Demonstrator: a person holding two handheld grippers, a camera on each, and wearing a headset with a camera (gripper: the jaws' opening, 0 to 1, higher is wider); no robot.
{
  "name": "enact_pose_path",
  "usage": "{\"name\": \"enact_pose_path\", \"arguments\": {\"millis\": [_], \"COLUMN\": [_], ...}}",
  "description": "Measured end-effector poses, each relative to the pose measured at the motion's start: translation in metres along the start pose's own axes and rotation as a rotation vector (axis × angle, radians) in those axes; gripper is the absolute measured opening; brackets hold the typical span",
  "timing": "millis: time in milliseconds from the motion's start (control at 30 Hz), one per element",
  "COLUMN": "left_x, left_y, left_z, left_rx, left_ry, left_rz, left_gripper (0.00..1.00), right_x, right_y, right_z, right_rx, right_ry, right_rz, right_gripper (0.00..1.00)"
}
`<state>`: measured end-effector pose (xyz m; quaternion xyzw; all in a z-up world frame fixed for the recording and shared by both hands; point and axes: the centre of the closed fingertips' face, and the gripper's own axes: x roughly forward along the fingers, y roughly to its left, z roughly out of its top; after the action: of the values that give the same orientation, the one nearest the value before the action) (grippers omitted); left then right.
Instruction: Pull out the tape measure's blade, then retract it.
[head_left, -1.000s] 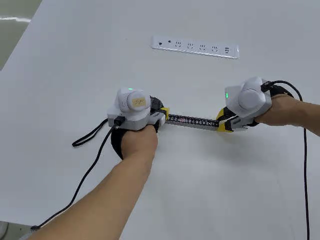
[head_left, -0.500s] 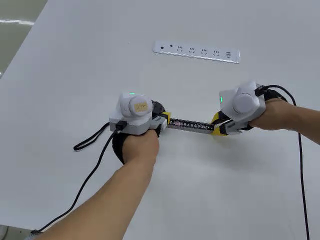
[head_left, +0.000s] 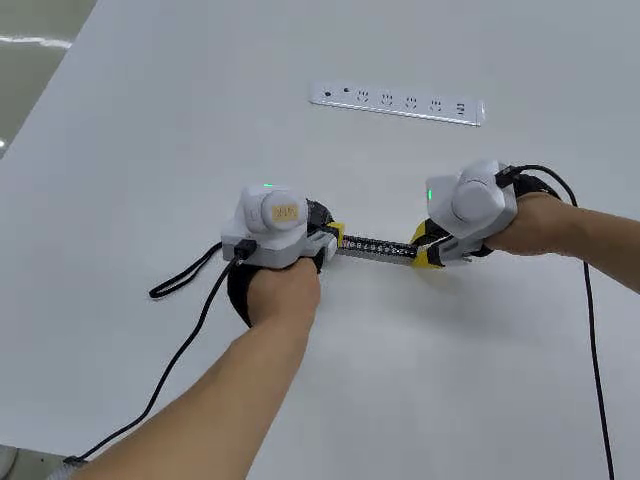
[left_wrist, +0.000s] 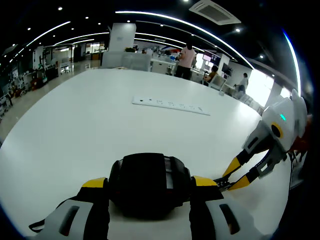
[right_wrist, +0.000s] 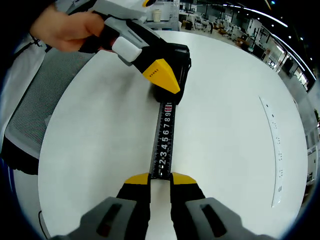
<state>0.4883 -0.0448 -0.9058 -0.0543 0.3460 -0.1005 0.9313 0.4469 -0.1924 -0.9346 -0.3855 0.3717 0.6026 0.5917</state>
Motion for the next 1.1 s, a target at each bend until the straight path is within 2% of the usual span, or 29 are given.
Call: {"name": "enact_pose_path", "arguments": {"millis": [300, 1100], "left_x": [0.000, -0.001], "left_y": [0.000, -0.001], "left_z": [-0.001, -0.001], "left_rx": [0.000, 0.003], "left_ry": [0.000, 0.000], "left_rz": [-0.001, -0.004], "left_gripper": [0.62, 0.62], "right_x": [0.005, 0.017], "right_y": [0.000, -0.003], "right_z": [0.015, 0.039], "right_rx": [0.000, 0.001], "right_ry": [-0.012, -0.037], "right_rz": [0.003, 0.003], "right_gripper": [0.13, 0.13]}}
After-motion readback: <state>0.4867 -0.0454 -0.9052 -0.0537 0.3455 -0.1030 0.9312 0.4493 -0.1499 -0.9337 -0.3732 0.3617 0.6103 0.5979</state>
